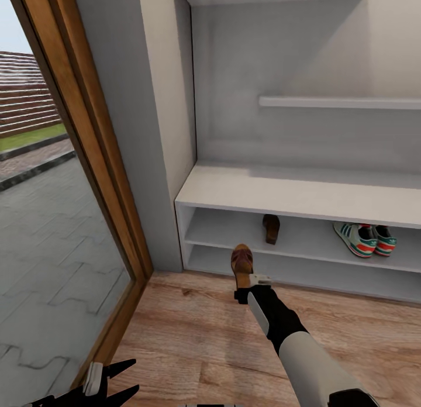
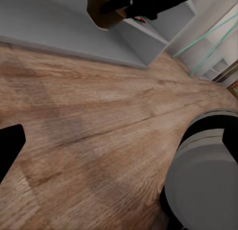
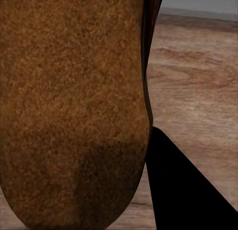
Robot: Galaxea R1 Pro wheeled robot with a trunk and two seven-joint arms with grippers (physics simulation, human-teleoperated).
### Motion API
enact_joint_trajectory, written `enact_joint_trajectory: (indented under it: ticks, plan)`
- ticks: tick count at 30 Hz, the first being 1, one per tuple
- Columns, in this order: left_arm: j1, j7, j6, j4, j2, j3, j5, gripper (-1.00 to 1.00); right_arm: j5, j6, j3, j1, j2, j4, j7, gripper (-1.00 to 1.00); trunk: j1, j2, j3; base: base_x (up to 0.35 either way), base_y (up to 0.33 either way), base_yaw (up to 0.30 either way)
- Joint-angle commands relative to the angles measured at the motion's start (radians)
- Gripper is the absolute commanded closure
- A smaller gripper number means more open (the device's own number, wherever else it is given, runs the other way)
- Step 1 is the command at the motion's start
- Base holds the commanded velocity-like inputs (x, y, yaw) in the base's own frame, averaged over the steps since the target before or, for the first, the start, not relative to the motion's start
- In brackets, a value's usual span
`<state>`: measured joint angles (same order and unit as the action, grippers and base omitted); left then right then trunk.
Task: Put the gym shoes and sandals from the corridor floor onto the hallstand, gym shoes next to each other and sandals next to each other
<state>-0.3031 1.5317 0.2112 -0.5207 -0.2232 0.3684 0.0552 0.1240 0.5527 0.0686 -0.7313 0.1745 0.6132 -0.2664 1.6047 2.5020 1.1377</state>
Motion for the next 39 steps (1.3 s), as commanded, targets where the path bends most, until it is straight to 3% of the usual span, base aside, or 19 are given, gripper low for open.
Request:
enact_joint_trajectory:
  ticks: [1, 39]
  plan:
    - [-0.001, 0.002, 0.01, 0.001, 0.0, 0.001, 0.002, -1.0, 0.016, 0.002, 0.002, 0.0, 0.0, 0.0, -0.011, 1.0, 0.0, 0.0, 0.001, 0.0, 0.0, 0.0]
    - [-0.001, -0.001, 0.01, 0.002, 0.001, 0.003, -0.001, -1.0, 0.022, -0.015, 0.002, 0.0, 0.0, 0.009, -0.011, 1.0, 0.0, 0.0, 0.001, 0.071, 0.0, 0.0]
